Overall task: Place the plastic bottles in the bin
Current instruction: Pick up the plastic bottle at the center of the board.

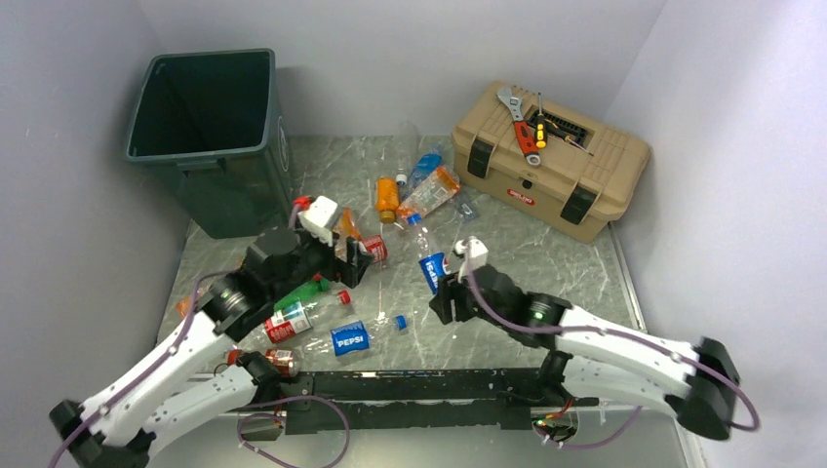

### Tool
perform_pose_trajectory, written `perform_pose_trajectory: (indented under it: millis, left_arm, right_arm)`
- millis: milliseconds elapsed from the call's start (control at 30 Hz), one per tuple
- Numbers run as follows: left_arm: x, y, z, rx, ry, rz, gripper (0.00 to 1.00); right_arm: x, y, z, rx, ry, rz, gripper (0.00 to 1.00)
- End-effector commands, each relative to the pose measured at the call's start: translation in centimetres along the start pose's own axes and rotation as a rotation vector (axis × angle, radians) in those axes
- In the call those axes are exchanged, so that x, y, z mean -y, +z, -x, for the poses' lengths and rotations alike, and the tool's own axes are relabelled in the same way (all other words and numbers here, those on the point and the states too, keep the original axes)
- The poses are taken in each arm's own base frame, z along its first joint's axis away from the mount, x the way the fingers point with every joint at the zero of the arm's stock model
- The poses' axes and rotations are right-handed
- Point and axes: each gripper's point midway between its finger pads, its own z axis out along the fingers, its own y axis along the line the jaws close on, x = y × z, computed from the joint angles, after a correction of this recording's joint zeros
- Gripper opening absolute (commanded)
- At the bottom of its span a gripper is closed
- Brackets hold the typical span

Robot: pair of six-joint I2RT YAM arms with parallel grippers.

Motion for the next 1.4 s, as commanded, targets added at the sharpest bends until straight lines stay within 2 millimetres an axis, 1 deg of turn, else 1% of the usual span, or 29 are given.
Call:
perform_pose_trajectory:
  millis: [0, 100, 167, 233, 267, 300, 400, 467, 567, 700, 767, 833, 1033, 1100, 1233, 1300, 1367]
  left_arm:
    - [1.3, -3.3, 6.6, 0.315, -0.106, -0.065, 1.0]
    - [4.2, -5.1, 9.6, 0.384, -0.156, -0.218, 1.0]
    - [6.6, -5.6, 11.4, 0.391, -0.186, -0.342, 0.99]
    - [8.4, -5.4, 12.9, 0.377, -0.221, -0.438, 1.0]
    - [9.2, -5.1, 13.2, 0.359, -0.236, -0.476, 1.0]
    - [10.2, -5.2, 14.2, 0.369, -0.237, -0.533, 1.0]
    - [12.2, -4.7, 15.5, 0.367, -0.229, -0.65, 0.98]
    - [13.0, -4.2, 15.9, 0.362, -0.223, -0.704, 0.96]
    - [13.1, -2.9, 15.9, 0.342, -0.231, -0.703, 0.94]
    - [12.0, -1.0, 15.6, 0.324, -0.26, -0.618, 0.92]
    - [11.5, -0.2, 15.5, 0.318, -0.269, -0.583, 0.92]
    - [11.3, 0.2, 15.7, 0.32, -0.273, -0.565, 0.91]
    - [11.4, 0.9, 16.4, 0.339, -0.264, -0.568, 0.88]
    - [11.6, 1.2, 16.3, 0.326, -0.263, -0.581, 0.85]
    - [12.2, 1.8, 16.0, 0.293, -0.269, -0.616, 0.73]
    - [12.3, 1.9, 16.0, 0.294, -0.269, -0.622, 0.68]
    - [12.4, 1.9, 16.2, 0.304, -0.262, -0.627, 0.61]
  right_arm:
    - [-3.0, -4.0, 5.8, 0.334, 0.03, 0.212, 0.53]
    - [-4.7, -6.2, 7.5, 0.484, 0.048, 0.36, 0.52]
    - [-5.4, -7.1, 8.0, 0.555, 0.057, 0.434, 0.52]
    - [-6.3, -8.0, 8.4, 0.611, 0.059, 0.507, 0.51]
    - [-6.6, -8.3, 8.7, 0.634, 0.059, 0.534, 0.5]
    - [-6.9, -8.5, 8.8, 0.648, 0.06, 0.555, 0.5]
    - [-7.6, -8.6, 9.2, 0.669, 0.061, 0.591, 0.48]
    - [-7.9, -8.7, 9.5, 0.682, 0.067, 0.604, 0.47]
    - [-8.3, -9.0, 9.9, 0.702, 0.072, 0.629, 0.47]
    - [-8.8, -9.3, 10.1, 0.7, 0.071, 0.653, 0.47]
    - [-9.2, -9.4, 9.9, 0.692, 0.059, 0.676, 0.47]
    - [-9.3, -9.3, 9.8, 0.684, 0.053, 0.68, 0.47]
    - [-9.5, -9.0, 9.2, 0.665, 0.057, 0.688, 0.47]
    - [-9.5, -9.0, 9.1, 0.664, 0.055, 0.69, 0.46]
    - [-9.4, -9.0, 9.0, 0.663, 0.049, 0.683, 0.46]
    - [-9.5, -8.9, 8.9, 0.658, 0.045, 0.684, 0.46]
    - [-9.6, -8.6, 8.7, 0.646, 0.046, 0.686, 0.46]
